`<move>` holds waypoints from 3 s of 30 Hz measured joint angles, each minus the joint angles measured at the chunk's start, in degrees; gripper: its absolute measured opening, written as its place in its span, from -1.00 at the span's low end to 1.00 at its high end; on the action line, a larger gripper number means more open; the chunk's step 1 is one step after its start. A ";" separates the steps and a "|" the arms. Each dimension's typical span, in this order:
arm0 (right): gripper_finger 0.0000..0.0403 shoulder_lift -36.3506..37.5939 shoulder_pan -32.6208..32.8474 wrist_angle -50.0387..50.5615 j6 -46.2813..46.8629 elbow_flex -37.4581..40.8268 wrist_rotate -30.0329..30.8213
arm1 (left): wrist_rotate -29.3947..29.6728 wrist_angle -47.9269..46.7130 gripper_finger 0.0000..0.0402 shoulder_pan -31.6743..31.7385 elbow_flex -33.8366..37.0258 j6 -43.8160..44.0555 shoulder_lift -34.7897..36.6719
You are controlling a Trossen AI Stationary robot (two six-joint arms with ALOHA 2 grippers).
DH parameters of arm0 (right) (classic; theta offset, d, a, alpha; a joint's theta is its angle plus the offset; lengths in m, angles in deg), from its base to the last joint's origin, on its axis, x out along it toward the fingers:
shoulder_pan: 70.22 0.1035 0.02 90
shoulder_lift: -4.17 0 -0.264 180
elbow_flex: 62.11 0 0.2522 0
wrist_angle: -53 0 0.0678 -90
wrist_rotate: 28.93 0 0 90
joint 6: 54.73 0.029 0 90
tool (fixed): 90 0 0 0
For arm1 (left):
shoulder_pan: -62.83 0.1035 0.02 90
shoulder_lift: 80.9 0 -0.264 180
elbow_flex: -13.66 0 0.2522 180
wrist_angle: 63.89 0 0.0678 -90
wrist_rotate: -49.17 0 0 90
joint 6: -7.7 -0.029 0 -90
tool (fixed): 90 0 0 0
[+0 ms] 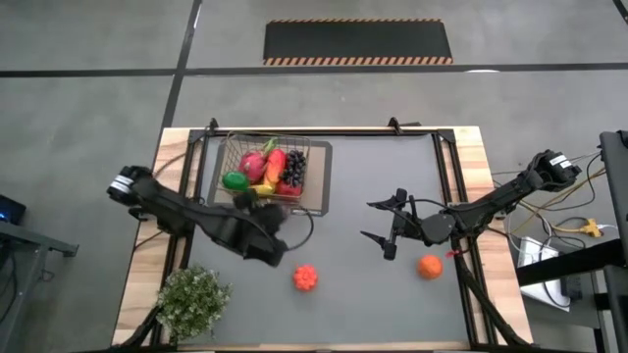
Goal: Build produce basket
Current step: Put the red grapes into the wire basket, then put the orange pumpkin into the wire basket
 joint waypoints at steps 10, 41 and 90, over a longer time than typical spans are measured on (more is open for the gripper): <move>0.84 0.00 0.00 -0.07 0.68 0.00 0.01 | 17.82 -0.10 -0.87 14.43 4.12 -5.98 11.02; 0.84 0.00 0.00 -1.80 13.31 -3.55 0.21 | 15.26 10.41 -0.66 36.72 15.19 -13.54 -1.05; 0.83 -22.12 0.79 11.22 10.45 -18.43 -15.81 | -19.49 32.53 0.08 3.39 17.10 -32.83 13.82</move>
